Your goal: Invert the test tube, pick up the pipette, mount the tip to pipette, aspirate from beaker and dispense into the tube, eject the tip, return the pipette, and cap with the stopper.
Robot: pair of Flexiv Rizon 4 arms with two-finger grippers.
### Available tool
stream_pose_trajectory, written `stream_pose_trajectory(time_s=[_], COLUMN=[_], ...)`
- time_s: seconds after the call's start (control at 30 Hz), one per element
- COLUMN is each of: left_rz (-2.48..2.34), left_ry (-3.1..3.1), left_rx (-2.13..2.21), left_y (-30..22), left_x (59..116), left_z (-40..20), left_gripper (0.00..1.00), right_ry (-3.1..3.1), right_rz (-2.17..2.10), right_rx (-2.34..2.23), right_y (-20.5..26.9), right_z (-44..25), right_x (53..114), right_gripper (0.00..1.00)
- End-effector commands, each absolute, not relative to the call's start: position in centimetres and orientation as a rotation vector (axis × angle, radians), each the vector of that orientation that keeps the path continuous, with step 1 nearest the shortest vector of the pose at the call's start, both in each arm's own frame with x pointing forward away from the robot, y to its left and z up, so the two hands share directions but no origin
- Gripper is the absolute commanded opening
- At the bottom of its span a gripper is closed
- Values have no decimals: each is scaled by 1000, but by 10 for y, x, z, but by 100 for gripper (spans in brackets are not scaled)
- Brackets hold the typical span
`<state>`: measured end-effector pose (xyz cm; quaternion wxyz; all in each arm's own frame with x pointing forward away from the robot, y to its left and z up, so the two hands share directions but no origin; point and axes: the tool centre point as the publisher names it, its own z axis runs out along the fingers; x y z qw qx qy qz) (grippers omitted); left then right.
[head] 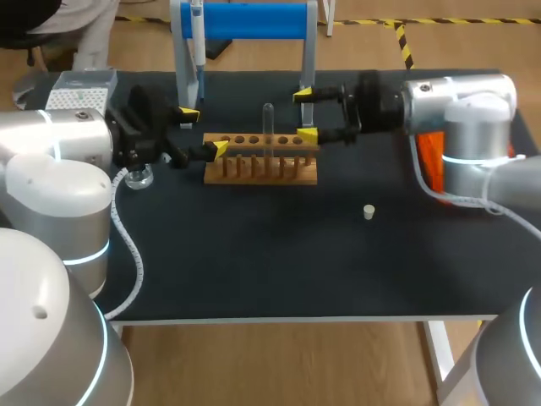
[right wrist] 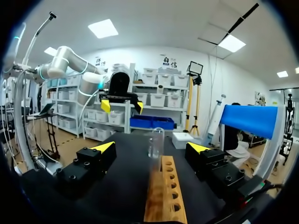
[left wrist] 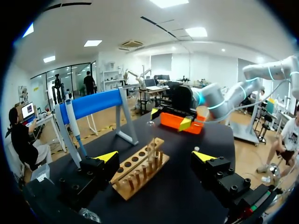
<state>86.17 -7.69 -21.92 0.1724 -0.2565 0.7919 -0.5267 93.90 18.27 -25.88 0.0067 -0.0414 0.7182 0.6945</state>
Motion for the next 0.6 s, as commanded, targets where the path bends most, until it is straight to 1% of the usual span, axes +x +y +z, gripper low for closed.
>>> stream_pose_trajectory(time_s=[0.03,0.5,0.6], left_rz=[-1499,-1499,-1499], left_ry=[2245,2245,2245], left_rx=[-726,-726,-726], left_y=[-76,-76,-76], left_x=[861,861,861], left_z=[-220,-220,-220], left_gripper=[100,100,100], right_ry=[2273,2309,2329], right_rz=[2233,2258,2254], right_rx=[-213,-201,-189], right_y=[196,220,224], right_z=[-267,-276,-278], right_x=[949,952,951], right_gripper=[100,100,95])
